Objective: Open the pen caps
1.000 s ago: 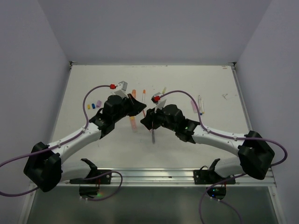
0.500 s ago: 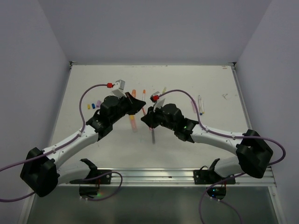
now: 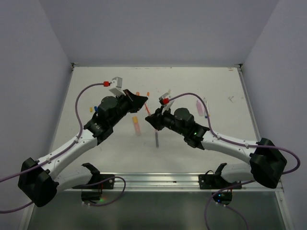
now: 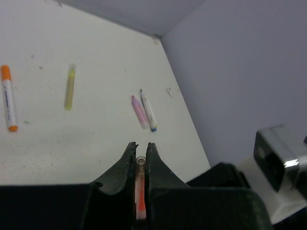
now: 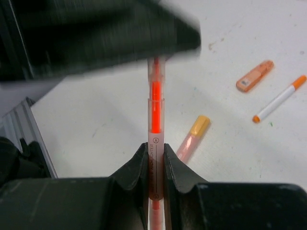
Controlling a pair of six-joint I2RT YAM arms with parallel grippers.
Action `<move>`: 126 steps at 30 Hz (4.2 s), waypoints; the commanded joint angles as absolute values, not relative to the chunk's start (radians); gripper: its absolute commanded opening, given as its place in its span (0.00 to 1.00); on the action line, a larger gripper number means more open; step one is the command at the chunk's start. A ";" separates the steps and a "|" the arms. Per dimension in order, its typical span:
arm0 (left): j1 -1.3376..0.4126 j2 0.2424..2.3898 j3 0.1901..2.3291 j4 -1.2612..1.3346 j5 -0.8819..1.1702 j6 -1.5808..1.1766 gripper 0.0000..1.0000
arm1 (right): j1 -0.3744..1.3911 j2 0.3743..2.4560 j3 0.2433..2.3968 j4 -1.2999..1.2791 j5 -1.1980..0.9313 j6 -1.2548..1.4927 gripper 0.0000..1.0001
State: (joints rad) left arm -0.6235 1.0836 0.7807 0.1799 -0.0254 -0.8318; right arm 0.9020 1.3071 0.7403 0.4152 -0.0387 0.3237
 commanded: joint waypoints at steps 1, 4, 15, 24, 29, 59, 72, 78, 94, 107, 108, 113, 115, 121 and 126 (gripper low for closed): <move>-0.496 1.037 0.910 0.416 -0.316 -0.839 0.00 | 0.916 1.286 0.652 0.229 -0.069 0.285 0.00; -0.457 1.038 0.926 0.425 -0.324 -0.835 0.00 | 0.917 1.281 0.640 0.229 -0.074 0.268 0.00; -0.373 1.106 1.092 0.086 -0.333 -0.605 0.00 | 0.919 1.247 0.635 0.173 0.055 0.307 0.00; -0.344 1.388 1.229 -0.376 -0.379 -0.338 0.06 | 0.905 1.243 0.670 0.055 0.245 0.321 0.00; -0.302 1.593 1.298 -0.518 -0.402 -0.273 0.07 | 0.888 1.243 0.673 0.032 0.281 0.337 0.00; -0.166 2.019 1.425 -0.581 -0.422 -0.218 0.33 | 0.805 1.201 0.629 0.031 0.270 0.357 0.00; -0.166 1.941 1.431 -0.580 -0.387 -0.224 0.44 | 0.779 1.181 0.661 0.003 0.275 0.359 0.00; -0.169 1.754 1.437 -0.607 -0.301 -0.262 0.45 | 0.704 1.219 0.727 -0.093 0.285 0.356 0.00; -0.167 0.924 1.040 -0.436 -0.336 -0.264 0.65 | 0.350 1.637 1.067 -0.262 0.233 0.339 0.00; -0.169 0.621 0.746 -0.255 -0.465 -0.273 1.00 | 0.256 1.894 1.244 -0.336 0.236 0.213 0.06; -0.169 0.617 0.733 -0.247 -0.463 -0.272 1.00 | 0.255 1.901 1.252 -0.337 0.238 0.210 0.06; -0.169 0.618 0.721 -0.245 -0.449 -0.273 1.00 | 0.250 1.928 1.266 -0.342 0.244 0.192 0.13; -0.170 0.620 0.721 -0.244 -0.446 -0.273 1.00 | 0.249 1.940 1.269 -0.342 0.245 0.192 0.17; -0.169 0.624 0.718 -0.242 -0.442 -0.272 1.00 | 0.250 1.936 1.276 -0.351 0.265 0.186 0.30; -0.169 0.630 0.716 -0.242 -0.437 -0.272 1.00 | 0.249 1.901 1.279 -0.360 0.264 0.186 0.39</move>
State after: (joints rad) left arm -0.1707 0.6281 0.7216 -0.3000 -0.4240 -0.2695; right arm 0.2539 1.9285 1.2472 -0.3313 0.2489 0.1986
